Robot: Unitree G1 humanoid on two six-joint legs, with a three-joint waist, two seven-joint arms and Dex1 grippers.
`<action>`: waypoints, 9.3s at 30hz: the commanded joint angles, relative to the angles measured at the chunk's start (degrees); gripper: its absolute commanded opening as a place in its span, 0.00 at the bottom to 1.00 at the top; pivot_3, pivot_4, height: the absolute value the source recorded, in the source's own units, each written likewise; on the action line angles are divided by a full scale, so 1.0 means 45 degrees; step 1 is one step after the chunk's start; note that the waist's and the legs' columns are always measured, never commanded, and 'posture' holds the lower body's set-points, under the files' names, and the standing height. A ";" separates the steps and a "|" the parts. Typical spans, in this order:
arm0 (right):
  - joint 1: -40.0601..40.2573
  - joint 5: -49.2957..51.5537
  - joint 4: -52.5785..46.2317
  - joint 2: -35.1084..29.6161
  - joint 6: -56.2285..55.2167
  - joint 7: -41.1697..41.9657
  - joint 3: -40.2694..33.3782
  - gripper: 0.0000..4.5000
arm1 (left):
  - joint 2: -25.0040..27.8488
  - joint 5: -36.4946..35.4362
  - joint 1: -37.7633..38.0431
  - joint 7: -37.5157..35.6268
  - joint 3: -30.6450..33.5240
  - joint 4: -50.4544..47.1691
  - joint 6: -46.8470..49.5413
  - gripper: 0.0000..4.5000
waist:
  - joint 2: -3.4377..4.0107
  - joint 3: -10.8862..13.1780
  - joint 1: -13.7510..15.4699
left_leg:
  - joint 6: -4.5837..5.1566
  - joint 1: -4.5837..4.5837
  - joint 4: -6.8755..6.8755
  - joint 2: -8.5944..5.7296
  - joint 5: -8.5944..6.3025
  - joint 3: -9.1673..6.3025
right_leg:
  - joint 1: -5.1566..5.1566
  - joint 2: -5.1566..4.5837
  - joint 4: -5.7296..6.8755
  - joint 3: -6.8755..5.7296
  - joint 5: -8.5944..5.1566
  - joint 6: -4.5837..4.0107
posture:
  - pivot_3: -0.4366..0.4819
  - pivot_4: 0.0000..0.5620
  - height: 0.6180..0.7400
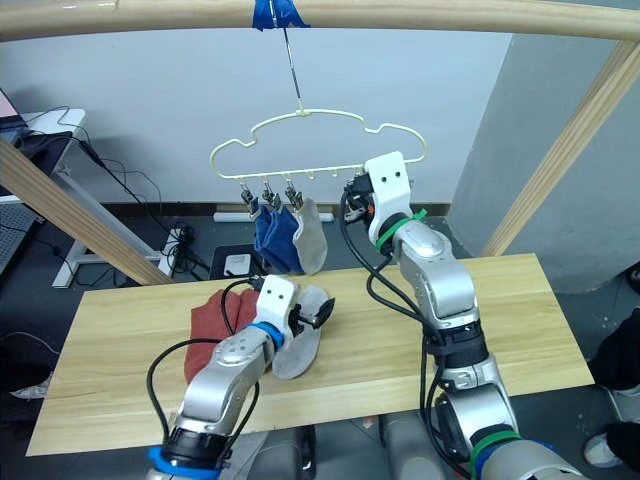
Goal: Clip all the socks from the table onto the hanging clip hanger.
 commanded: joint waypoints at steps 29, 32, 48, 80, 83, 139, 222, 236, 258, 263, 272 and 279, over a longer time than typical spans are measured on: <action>0.0076 0.0437 -0.1060 0.0291 0.0583 -0.0277 -0.0117 0.03 | 0.0559 0.1202 -0.0693 -0.0341 -0.0619 0.2692 0.0119 0.29 | 0.0002 0.0002 -0.0033 | 0.0004 0.0015 -0.0007 0.0000 0.0003 0.0001 | -0.0006 -0.0001 0.0019 0.0003 -0.0022 0.0027 | 0.23 0.50 1.00; 0.0074 0.0489 -0.1130 0.0305 0.0652 -0.0325 -0.0152 0.03 | 0.0799 0.1708 -0.0758 -0.0548 -0.1123 0.2518 -0.1559 0.20 | 0.0006 0.0006 -0.0039 | 0.0004 0.0016 -0.0009 0.0000 0.0003 0.0002 | -0.0007 -0.0001 0.0017 0.0004 -0.0026 0.0032 | 0.22 0.50 1.00; 0.0058 0.1360 -0.1809 0.0317 0.1616 -0.0321 -0.0236 0.03 | 0.0953 0.4067 -0.2689 -0.0551 -0.2475 0.2611 -0.7262 0.00 | 0.0015 0.0020 -0.0092 | 0.0007 -0.0017 -0.0065 0.0007 0.0000 0.0014 | -0.0016 -0.0002 -0.0090 0.0005 -0.0018 0.0019 | 0.20 0.51 1.00; 0.0317 0.1617 -0.1866 -0.0119 0.1915 -0.0287 0.0121 0.03 | 0.0468 0.4040 -0.3209 -0.0515 -0.1927 0.2184 -0.8280 0.00 | 0.0021 0.0025 -0.0088 | 0.0007 -0.0023 -0.0071 0.0005 0.0000 0.0013 | -0.0016 -0.0004 -0.0107 -0.0001 -0.0037 0.0053 | 0.20 0.50 1.00; 0.0335 0.1625 -0.1845 -0.0143 0.1932 -0.0255 0.0136 0.03 | 0.0323 0.3954 -0.3318 -0.0510 -0.1876 0.2228 -0.8237 0.00 | 0.0021 0.0025 -0.0086 | 0.0007 -0.0023 -0.0071 0.0005 0.0000 0.0013 | -0.0016 -0.0004 -0.0107 -0.0001 -0.0037 0.0054 | 0.21 0.49 1.00; 0.2160 0.2240 -0.5359 -0.2579 0.2126 -0.0340 -0.0324 0.54 | 0.3794 -0.3531 -0.2664 -0.6366 0.1218 -0.3135 -0.2388 0.58 | 0.0020 0.0027 -0.0047 | 0.0006 -0.0027 -0.0086 0.0007 0.0001 0.0012 | -0.0018 -0.0002 -0.0140 -0.0003 -0.0043 0.0059 | 0.26 0.46 1.00; 0.1434 -0.0249 -0.2865 -0.1630 0.0708 -0.0577 0.0138 0.47 | 0.3832 -0.2887 -0.2592 -0.6521 0.0950 -0.2943 -0.2807 0.58 | 0.0021 0.0024 0.0013 | 0.0005 -0.0027 -0.0055 0.0007 0.0001 0.0015 | -0.0018 -0.0002 -0.0093 0.0002 -0.0010 0.0008 | 0.28 0.42 1.00; 0.0729 -0.0842 -0.1149 -0.1072 -0.0502 -0.1479 0.0238 0.47 | 0.3784 -0.2801 -0.2771 -0.6461 0.0924 -0.2777 -0.2864 0.58 | 0.0021 0.0024 0.0000 | 0.0006 -0.0027 -0.0040 0.0006 0.0001 0.0017 | -0.0016 -0.0002 -0.0087 0.0003 -0.0009 0.0009 | 0.28 0.42 1.00; 0.0215 -0.0878 -0.0978 0.1231 -0.0192 -0.4351 -0.0722 0.47 | 0.3729 -0.2669 -0.2818 -0.6323 0.0875 -0.2619 -0.3040 0.58 | 0.0023 0.0022 0.0003 | 0.0005 -0.0028 -0.0040 0.0007 0.0001 0.0013 | -0.0016 -0.0002 -0.0081 0.0001 -0.0001 -0.0003 | 0.28 0.40 1.00; 0.0126 -0.0945 -0.1279 0.1762 0.0069 -0.4885 -0.0819 0.47 | 0.3708 -0.2669 -0.2834 -0.6326 0.0854 -0.2574 -0.3079 0.58 | 0.0025 0.0018 -0.0001 | 0.0005 -0.0028 -0.0040 0.0007 0.0001 0.0012 | -0.0016 -0.0002 -0.0080 0.0001 -0.0001 -0.0004 | 0.27 0.39 1.00; -0.0036 -0.0908 -0.1284 0.2258 0.0298 -0.5410 -0.1018 0.47 | 0.3647 -0.2626 -0.2903 -0.6335 0.0800 -0.2482 -0.3138 0.58 | 0.0026 0.0016 -0.0007 | 0.0005 -0.0028 -0.0037 0.0007 0.0002 0.0012 | -0.0016 -0.0002 -0.0079 -0.0001 0.0000 -0.0004 | 0.27 0.38 1.00; -0.0222 -0.0729 -0.1371 0.2533 0.0468 -0.5617 -0.1157 0.47 | 0.3652 -0.2622 -0.2938 -0.6337 0.0792 -0.2427 -0.3138 0.58 | 0.0026 0.0015 -0.0008 | 0.0005 -0.0028 -0.0037 0.0007 0.0002 0.0012 | -0.0016 -0.0002 -0.0079 -0.0001 0.0000 -0.0005 | 0.27 0.38 1.00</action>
